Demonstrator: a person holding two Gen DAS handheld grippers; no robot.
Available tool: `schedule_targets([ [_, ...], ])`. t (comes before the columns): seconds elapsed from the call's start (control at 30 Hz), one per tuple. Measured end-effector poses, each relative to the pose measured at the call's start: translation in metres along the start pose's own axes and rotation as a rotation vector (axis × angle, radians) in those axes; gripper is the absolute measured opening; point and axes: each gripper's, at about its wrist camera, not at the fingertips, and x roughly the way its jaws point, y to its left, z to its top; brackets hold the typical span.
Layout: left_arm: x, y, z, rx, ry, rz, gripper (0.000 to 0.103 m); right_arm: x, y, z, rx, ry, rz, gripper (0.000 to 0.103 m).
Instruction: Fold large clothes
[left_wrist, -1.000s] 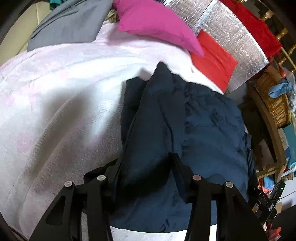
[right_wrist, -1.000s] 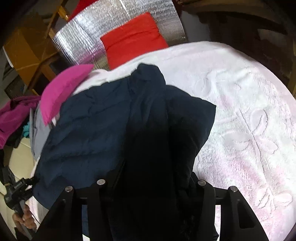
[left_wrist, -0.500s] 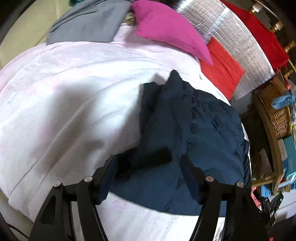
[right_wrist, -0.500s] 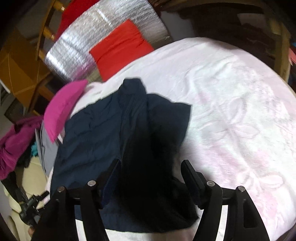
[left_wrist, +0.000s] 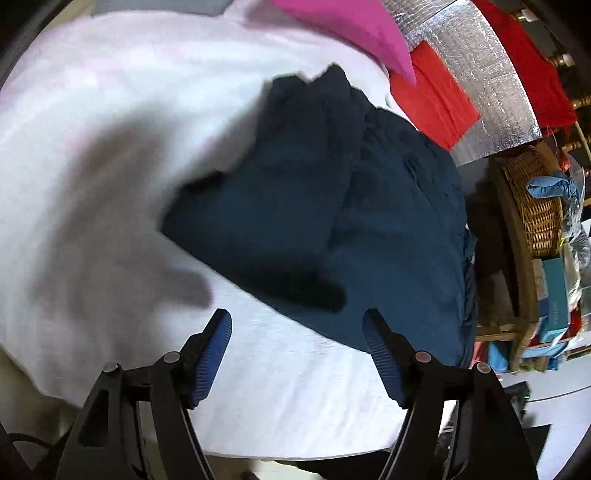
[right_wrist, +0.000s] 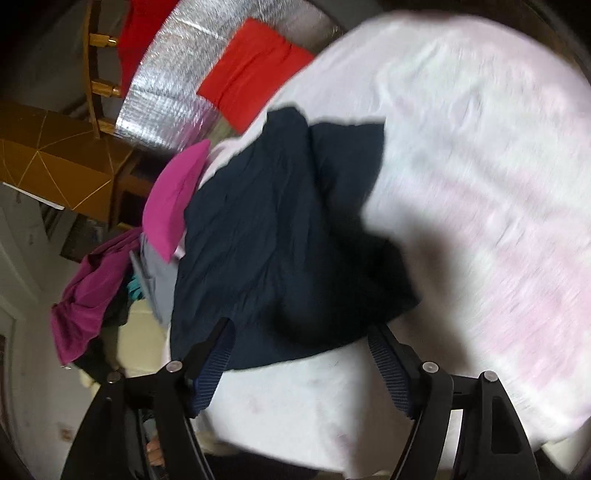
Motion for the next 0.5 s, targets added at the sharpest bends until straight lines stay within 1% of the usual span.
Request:
schedule_targets([
  [0.07,0.007,-0.001,0.004,-0.028,-0.009,-0.001,0.074,0.018,0.001,0.002,0.027,0.029,-0.005,0.079],
  [0.17,0.02,0.002,0.012,-0.097,-0.039,-0.012,0.077,0.037,-0.003,0.008,0.09,0.034,-0.027,0.079],
  [0.2,0.026,0.006,0.016,-0.135,-0.045,-0.022,0.079,0.041,-0.005,0.009,0.11,0.031,-0.032,0.079],
  [0.27,0.03,0.013,0.019,-0.191,-0.058,-0.053,0.079,0.049,-0.012,0.012,0.158,0.001,-0.028,0.079],
  [0.33,0.03,0.015,0.022,-0.209,-0.086,-0.075,0.079,0.048,-0.009,0.013,0.159,-0.06,-0.02,0.078],
  [0.37,0.029,0.014,0.022,-0.205,-0.097,-0.079,0.079,0.048,-0.006,0.013,0.143,-0.085,-0.029,0.073],
  [0.4,0.028,0.014,0.022,-0.196,-0.108,-0.083,0.078,0.048,-0.001,0.011,0.118,-0.112,-0.058,0.069],
  [0.43,0.027,0.012,0.022,-0.181,-0.12,-0.086,0.077,0.048,0.002,0.011,0.102,-0.127,-0.074,0.063],
  [0.47,0.026,0.009,0.022,-0.163,-0.131,-0.088,0.075,0.047,0.006,0.01,0.088,-0.145,-0.085,0.059],
  [0.5,0.022,0.005,0.021,-0.133,-0.148,-0.092,0.074,0.045,0.012,0.007,0.058,-0.165,-0.1,0.058],
])
